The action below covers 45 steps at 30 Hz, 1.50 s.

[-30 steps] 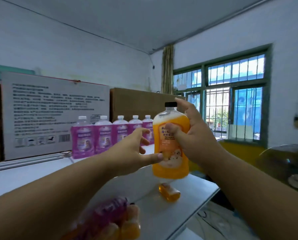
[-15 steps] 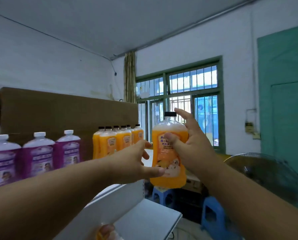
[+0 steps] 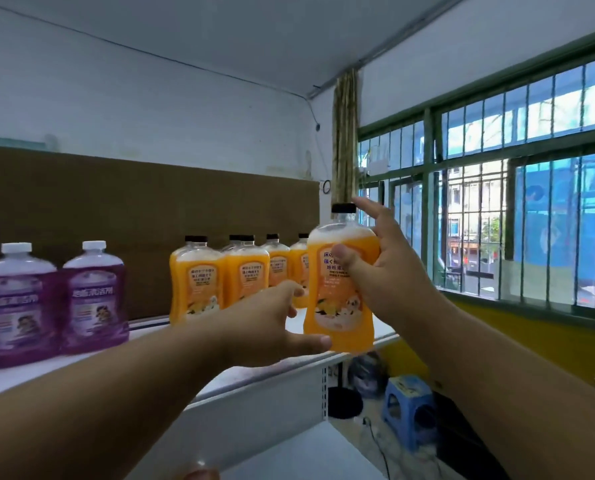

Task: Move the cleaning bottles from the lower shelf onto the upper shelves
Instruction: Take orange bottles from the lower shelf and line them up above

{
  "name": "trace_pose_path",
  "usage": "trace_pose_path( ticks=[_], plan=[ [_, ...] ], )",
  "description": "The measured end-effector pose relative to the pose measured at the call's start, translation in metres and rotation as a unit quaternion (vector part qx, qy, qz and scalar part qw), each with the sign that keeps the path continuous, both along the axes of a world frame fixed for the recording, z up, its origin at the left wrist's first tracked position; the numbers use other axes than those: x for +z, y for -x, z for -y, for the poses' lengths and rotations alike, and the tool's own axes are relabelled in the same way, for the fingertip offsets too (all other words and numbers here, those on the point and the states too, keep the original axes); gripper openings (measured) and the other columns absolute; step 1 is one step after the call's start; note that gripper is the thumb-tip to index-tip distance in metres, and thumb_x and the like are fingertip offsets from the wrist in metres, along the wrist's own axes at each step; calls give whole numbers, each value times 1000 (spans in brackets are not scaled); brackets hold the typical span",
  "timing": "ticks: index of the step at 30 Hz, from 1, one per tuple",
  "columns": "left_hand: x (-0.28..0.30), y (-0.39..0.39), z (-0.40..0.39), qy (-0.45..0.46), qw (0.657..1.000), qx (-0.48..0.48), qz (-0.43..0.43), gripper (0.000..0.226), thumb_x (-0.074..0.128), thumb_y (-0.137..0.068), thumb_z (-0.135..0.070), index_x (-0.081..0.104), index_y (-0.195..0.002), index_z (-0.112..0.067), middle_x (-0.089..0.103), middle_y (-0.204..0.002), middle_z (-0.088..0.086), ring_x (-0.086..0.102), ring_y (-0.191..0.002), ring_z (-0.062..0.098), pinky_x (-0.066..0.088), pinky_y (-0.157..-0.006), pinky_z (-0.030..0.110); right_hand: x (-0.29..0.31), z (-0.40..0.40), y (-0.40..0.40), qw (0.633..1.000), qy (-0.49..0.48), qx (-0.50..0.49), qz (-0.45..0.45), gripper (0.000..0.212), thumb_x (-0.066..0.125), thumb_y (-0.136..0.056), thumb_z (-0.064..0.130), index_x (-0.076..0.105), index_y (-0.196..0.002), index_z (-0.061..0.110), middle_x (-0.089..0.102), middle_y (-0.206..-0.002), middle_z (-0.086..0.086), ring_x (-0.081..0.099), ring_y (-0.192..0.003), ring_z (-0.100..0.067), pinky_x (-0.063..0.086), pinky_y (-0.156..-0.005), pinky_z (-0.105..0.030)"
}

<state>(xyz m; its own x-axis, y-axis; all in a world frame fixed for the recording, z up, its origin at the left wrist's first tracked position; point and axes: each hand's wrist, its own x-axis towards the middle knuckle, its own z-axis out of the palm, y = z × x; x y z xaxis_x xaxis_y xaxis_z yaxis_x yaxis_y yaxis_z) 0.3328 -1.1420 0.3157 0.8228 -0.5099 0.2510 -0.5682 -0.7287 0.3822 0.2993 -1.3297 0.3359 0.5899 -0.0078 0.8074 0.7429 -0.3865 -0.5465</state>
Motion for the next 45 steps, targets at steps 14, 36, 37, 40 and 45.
trace_pose_path(
  ticks=[14, 36, 37, 40, 45],
  plan=[
    [-32, -95, 34, -147, 961, 231, 23, 92, 44, -71, -91, 39, -142, -32, 57, -136, -4, 55, -109, 15, 46, -77, 28, -18, 26, -160, 990, 45, 126, -49, 63, 68, -90, 24, 33, -122, 65, 50, -112, 18, 68, -84, -2, 55, -57, -19],
    [-60, -108, 54, -150, 928, 339, 44, 95, 38, -66, -96, 44, -136, -32, 46, -146, -6, 42, -131, 18, 39, -100, 39, -43, 17, -256, 967, 245, -27, -65, 110, 79, -74, 45, -1, -149, 44, 42, -145, -7, 56, -119, -26, 54, -87, -43],
    [-60, -108, 54, -148, 927, 341, 42, 96, 38, -65, -96, 43, -136, -31, 46, -146, -6, 42, -131, 19, 39, -100, 39, -44, 15, -259, 967, 246, -32, -62, 111, 79, -74, 45, -2, -149, 44, 44, -144, -7, 57, -119, -26, 55, -86, -42],
    [-61, -108, 54, -147, 926, 345, 38, 99, 39, -65, -96, 42, -138, -30, 45, -147, -5, 42, -132, 19, 40, -102, 40, -45, 10, -265, 966, 250, -46, -56, 113, 79, -74, 46, -4, -150, 41, 48, -142, -7, 58, -117, -26, 55, -84, -41],
    [-60, -106, 54, -150, 928, 340, 37, 95, 40, -69, -94, 42, -138, -29, 44, -148, -4, 40, -133, 20, 39, -106, 42, -46, 6, -270, 958, 275, -75, -27, 115, 77, -74, 52, -8, -151, 37, 48, -142, -8, 57, -118, -25, 53, -86, -40]
  ],
)
